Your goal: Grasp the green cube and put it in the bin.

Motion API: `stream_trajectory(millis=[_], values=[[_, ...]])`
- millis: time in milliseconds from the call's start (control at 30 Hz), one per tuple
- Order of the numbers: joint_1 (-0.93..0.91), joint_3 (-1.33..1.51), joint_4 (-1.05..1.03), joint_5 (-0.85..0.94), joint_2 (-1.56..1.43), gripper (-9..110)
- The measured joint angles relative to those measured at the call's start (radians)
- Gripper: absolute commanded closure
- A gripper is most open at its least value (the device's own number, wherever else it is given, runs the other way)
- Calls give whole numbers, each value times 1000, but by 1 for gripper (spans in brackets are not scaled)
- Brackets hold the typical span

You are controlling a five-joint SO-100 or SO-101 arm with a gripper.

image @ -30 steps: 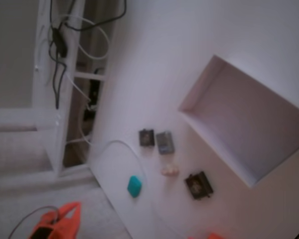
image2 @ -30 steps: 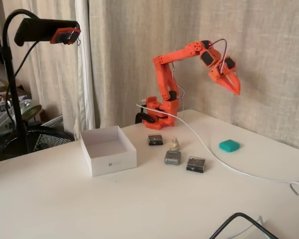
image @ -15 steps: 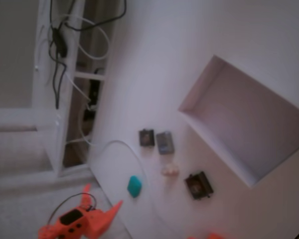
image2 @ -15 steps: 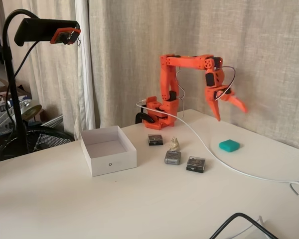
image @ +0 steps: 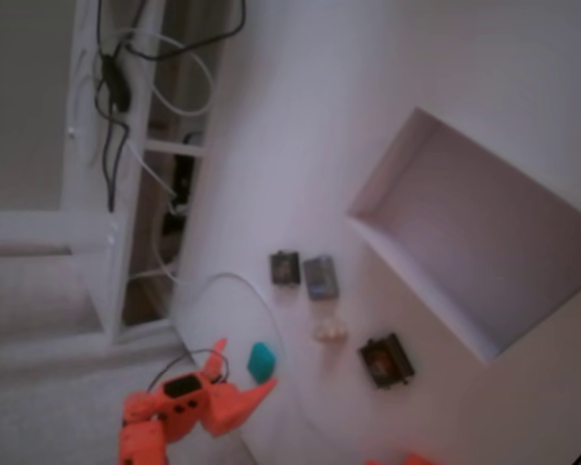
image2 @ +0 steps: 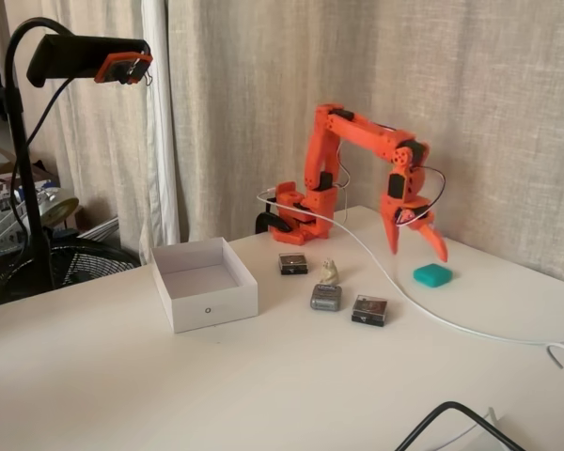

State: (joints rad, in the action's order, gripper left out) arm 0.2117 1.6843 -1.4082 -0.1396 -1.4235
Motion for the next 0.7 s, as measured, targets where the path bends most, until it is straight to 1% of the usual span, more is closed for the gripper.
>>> stream_trajectory(millis=[133, 233, 300, 533, 600, 700], values=[[-5, -58, 2, 6, 72, 47], [-14, -78, 54, 0, 112, 47], [8, -83, 89, 5, 127, 47], [74, -137, 100, 11, 181, 47], [86, -137, 72, 8, 187, 47], [101, -140, 77, 14, 212, 56]])
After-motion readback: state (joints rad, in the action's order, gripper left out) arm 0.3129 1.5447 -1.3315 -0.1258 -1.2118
